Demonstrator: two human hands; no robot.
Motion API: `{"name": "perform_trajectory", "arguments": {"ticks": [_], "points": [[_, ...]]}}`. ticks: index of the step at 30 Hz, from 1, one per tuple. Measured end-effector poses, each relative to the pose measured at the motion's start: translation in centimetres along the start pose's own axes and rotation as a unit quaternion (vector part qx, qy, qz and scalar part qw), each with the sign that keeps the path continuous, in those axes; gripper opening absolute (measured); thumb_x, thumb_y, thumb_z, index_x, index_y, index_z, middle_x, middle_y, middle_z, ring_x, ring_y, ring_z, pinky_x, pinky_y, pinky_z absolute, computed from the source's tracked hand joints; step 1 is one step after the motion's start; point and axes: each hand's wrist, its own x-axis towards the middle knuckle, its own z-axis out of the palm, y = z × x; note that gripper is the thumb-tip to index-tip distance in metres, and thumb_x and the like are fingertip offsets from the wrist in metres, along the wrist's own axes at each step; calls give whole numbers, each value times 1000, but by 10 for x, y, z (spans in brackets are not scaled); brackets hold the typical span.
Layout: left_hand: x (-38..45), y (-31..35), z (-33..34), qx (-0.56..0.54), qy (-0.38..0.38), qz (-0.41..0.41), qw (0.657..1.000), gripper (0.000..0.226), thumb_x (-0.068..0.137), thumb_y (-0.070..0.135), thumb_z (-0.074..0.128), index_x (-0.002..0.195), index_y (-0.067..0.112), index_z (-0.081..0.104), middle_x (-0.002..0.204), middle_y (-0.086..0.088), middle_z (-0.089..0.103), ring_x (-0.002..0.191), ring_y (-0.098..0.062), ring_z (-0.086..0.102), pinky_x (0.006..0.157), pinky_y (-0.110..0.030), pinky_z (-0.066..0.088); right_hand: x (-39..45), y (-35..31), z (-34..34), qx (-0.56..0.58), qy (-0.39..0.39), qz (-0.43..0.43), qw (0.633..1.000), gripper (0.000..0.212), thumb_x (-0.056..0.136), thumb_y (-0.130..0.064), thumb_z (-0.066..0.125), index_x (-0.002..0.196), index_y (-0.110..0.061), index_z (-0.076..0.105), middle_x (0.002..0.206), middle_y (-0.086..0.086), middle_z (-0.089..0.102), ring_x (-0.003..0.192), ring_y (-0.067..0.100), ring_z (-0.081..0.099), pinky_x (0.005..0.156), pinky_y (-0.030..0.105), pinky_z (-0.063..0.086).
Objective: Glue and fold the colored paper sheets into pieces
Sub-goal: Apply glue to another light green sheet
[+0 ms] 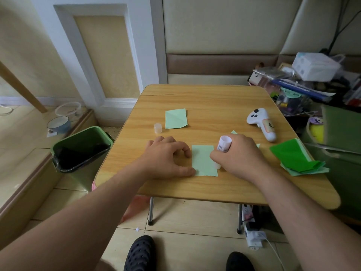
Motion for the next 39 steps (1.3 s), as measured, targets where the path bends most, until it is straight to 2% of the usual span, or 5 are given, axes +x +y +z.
{"name": "perform_trajectory", "arguments": {"ticks": [17, 22, 29, 33, 39], "points": [[1, -4, -3, 2, -26, 11, 1000, 64, 59, 88, 69, 113, 56, 55, 103, 24, 44, 106, -12, 39, 95, -38, 30, -3, -4, 2, -6, -79, 6, 997, 9, 79, -28, 73, 75, -21, 70, 69, -13, 71, 68, 9, 64, 56, 23, 49], [0, -4, -2, -1, -28, 13, 1000, 63, 58, 89, 68, 112, 57, 55, 103, 24, 44, 106, -11, 39, 95, -38, 30, -1, 2, -5, -41, -67, 13, 997, 12, 74, -32, 70, 71, -20, 68, 69, -8, 69, 72, 16, 63, 60, 35, 52], [0, -3, -2, -25, -20, -7, 999, 57, 61, 88, 52, 108, 55, 57, 101, 22, 48, 107, -14, 42, 103, -40, 30, 1, 1, -3, 9, -10, 0, 1000, 18, 76, -26, 69, 67, -13, 61, 62, -1, 63, 54, 8, 46, 53, 29, 41], [-1, 0, 1, -1, -2, 6, 1000, 64, 55, 90, 57, 108, 54, 55, 99, 21, 47, 103, -13, 42, 96, -37, 31, -1, -5, 5, 52, -42, -8, 998, 19, 84, -33, 73, 77, -16, 71, 71, -5, 70, 57, 5, 54, 48, 16, 40], [-1, -3, 0, -2, -7, 12, 1000, 64, 55, 90, 60, 109, 56, 55, 100, 22, 45, 103, -12, 41, 97, -38, 32, -4, -4, 14, 36, -69, -1, 997, 19, 82, -42, 78, 80, -23, 73, 77, -5, 73, 70, 15, 65, 58, 30, 49]]}}
